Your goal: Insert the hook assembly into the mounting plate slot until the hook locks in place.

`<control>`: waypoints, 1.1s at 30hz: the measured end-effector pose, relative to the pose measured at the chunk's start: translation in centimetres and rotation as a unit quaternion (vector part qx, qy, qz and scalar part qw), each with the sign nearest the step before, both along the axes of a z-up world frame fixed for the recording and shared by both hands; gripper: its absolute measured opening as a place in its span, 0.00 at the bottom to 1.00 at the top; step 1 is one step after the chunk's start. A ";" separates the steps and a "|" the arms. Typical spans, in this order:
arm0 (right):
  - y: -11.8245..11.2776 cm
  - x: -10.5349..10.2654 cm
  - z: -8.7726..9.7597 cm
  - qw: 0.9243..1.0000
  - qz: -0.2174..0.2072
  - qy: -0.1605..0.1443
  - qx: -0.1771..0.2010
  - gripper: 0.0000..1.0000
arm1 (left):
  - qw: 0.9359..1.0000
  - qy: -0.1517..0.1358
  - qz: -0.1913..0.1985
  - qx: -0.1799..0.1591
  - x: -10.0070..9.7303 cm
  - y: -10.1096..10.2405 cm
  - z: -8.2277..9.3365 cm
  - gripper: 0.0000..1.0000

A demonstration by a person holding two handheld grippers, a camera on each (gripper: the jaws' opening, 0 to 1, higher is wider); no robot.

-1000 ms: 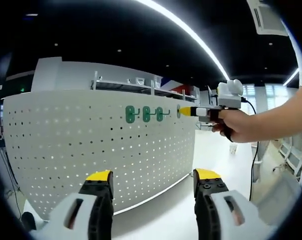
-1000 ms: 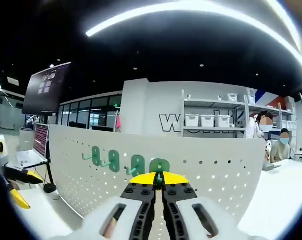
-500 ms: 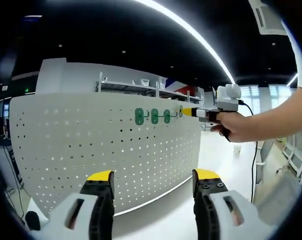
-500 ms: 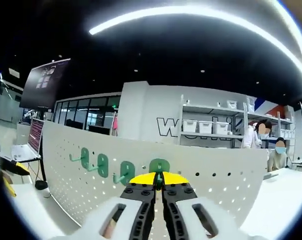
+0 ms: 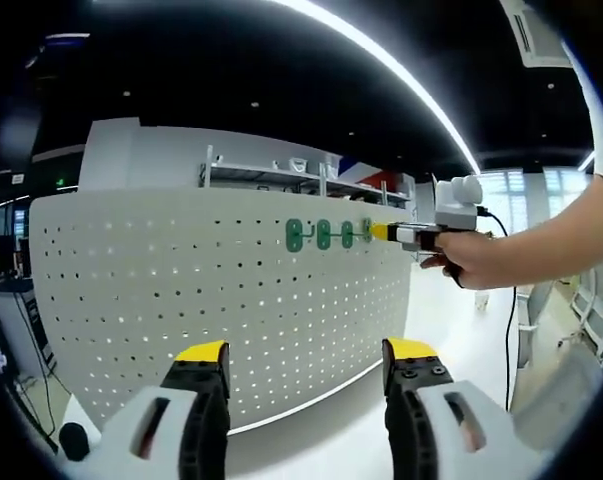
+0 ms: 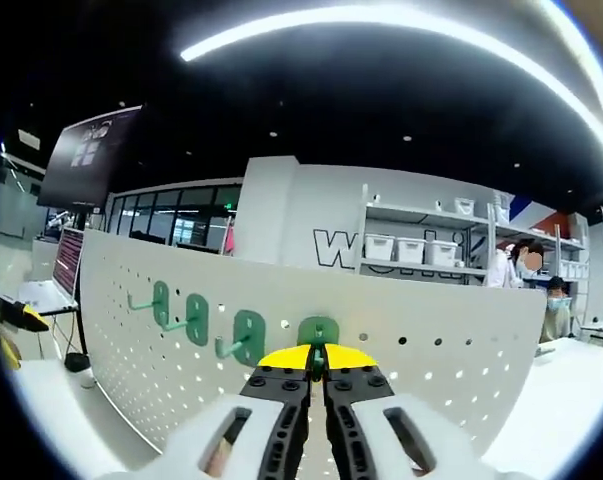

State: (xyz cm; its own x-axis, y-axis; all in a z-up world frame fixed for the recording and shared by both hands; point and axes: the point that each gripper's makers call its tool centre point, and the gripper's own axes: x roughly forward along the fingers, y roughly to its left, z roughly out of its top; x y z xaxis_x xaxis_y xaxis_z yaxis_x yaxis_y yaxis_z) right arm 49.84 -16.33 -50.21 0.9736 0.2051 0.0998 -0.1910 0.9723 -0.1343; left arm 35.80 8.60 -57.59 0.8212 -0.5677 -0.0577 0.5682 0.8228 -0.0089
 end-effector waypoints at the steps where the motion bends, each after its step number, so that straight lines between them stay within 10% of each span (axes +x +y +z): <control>1: 0.0 0.1 0.0 1.000 0.001 0.001 0.009 0.01 | 1.000 0.001 0.001 0.000 0.0 0.1 -0.1 0.63; 33: 0.2 0.3 -0.5 0.998 -0.049 -0.026 0.008 0.02 | 1.000 0.008 0.013 0.004 -0.7 1.9 -0.5 0.62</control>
State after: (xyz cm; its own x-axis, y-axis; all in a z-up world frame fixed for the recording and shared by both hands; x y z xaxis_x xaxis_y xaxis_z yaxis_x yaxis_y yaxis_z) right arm 50.12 -16.15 -50.69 0.9824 0.1063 0.1535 -0.0873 0.9882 -0.1257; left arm 35.14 10.50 -58.11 0.8349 -0.5453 -0.0748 0.5461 0.8376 -0.0112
